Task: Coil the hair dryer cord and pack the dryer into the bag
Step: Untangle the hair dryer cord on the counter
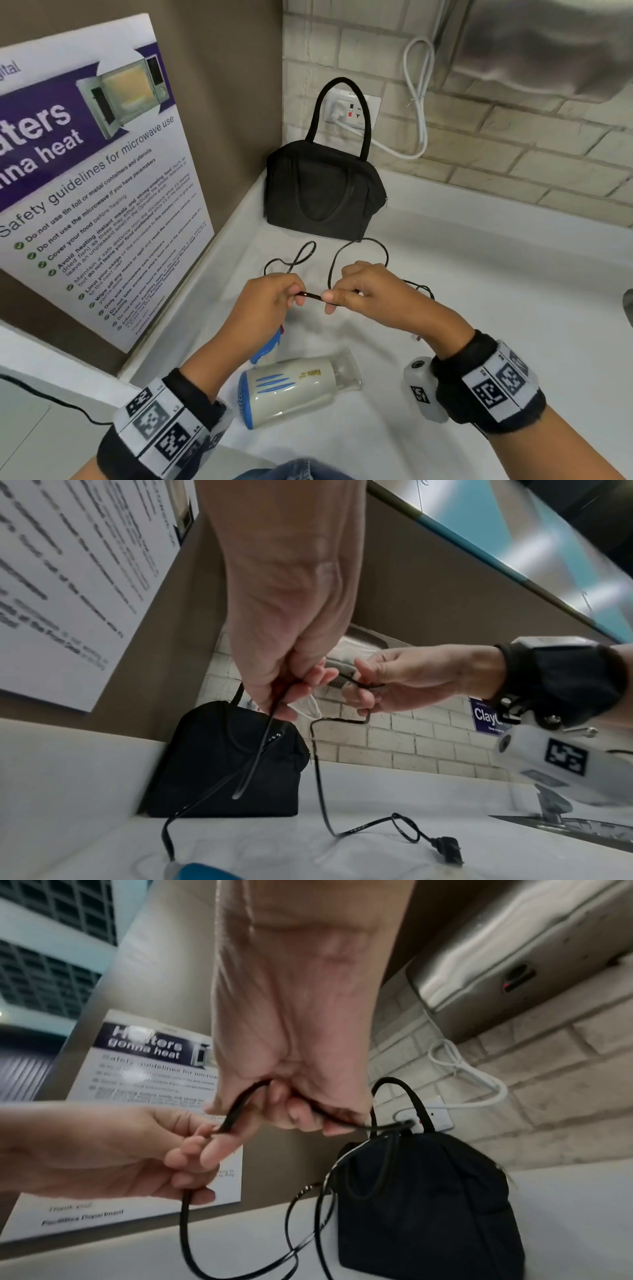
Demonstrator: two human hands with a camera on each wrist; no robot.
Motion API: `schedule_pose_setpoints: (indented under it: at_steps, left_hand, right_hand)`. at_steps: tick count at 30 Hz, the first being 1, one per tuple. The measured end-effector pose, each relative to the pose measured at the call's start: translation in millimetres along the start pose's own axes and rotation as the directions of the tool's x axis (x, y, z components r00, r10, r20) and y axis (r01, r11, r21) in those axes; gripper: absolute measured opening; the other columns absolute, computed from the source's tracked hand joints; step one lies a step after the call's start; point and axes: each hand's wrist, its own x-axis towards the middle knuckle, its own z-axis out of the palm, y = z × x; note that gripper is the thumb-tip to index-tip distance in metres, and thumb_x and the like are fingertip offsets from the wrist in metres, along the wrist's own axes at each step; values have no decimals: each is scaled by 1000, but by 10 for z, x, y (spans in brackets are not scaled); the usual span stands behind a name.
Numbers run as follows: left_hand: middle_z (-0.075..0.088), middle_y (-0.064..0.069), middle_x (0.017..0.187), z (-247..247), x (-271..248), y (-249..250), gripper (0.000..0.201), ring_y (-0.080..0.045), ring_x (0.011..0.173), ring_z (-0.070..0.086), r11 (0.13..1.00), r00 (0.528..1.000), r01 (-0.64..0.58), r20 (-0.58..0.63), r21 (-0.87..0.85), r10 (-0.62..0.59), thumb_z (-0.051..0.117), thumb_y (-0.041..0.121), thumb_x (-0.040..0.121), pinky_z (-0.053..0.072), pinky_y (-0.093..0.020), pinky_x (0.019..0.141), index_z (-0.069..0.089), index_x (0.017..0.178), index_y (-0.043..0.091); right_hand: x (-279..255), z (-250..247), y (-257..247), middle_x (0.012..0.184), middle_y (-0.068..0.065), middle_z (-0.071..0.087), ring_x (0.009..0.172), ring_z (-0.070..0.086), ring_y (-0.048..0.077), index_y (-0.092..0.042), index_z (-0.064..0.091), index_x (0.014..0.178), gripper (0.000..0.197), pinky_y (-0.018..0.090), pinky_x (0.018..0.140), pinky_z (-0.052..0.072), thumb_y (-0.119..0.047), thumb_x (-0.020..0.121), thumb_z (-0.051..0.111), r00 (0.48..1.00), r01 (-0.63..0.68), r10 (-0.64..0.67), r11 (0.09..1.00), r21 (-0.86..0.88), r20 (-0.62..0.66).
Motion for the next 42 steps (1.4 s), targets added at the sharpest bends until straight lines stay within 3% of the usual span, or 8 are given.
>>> schedule_pose_setpoints:
  at_steps: [3,7,13,16,25,29,37,42]
  left_hand:
    - [48,8,67,43,-35,59,46,-6,63,45,1000,1000,-14,24,12,14,40,-11,83,38,-13,60,50,64,29]
    - [45,10,66,94,-81,151,33,-3,62,43,993,997,-83,2,84,83,40,-14,79,36,-9,57,55,71,15]
    - [47,10,59,15,-62,94,32,-2,59,47,1000,993,23,-114,-7,-24,40,-14,81,36,-7,56,57,66,8]
    - [43,7,56,-72,-55,156,46,7,53,50,987,990,49,-123,-152,-68,38,-17,84,35,-1,54,50,58,19]
    - [40,6,55,-208,-127,108,50,7,47,45,988,983,47,-170,-147,-72,35,-19,81,33,-3,46,42,52,21]
    - [45,10,47,-278,-182,9,53,3,52,45,997,975,-14,-220,-77,-3,42,-17,81,33,-5,51,41,52,27]
    - [40,6,55,-253,-208,-38,35,-2,53,39,997,969,-11,-245,-79,-9,37,-16,78,31,-8,51,43,57,12]
    - [42,12,50,-349,-202,-123,45,-4,50,35,995,959,2,-281,-95,-29,37,-16,76,26,-10,47,41,53,22]
  right_hand:
    - [38,14,-27,76,-8,47,78,42,3,-20,72,89,21,20,75,29,-36,89,58,998,41,-38,998,-54,47]
    - [78,73,-130,76,-9,57,73,52,4,-14,67,84,23,11,68,36,-29,93,53,999,51,-50,998,-44,20]
    - [-4,150,-273,78,2,60,79,55,21,-8,58,86,37,37,92,35,-30,100,32,988,152,-145,915,-375,48]
    - [1,118,-194,71,-5,47,71,47,17,-13,50,77,45,34,89,33,-39,95,19,979,187,-206,888,-421,-1]
    - [118,106,368,59,-25,40,70,46,-15,-22,55,73,28,10,87,27,-27,96,40,969,175,-204,965,-196,-138]
    - [145,134,630,62,-13,49,60,50,-4,-13,57,72,27,7,62,35,-13,96,46,985,76,-81,996,-38,-154]
    - [296,285,861,60,-12,47,56,44,1,-24,46,60,38,11,57,34,1,88,44,979,-51,61,997,57,-193]
    - [293,335,991,56,-10,40,52,40,1,-24,39,56,41,12,55,33,10,81,39,968,-108,127,989,97,-217]
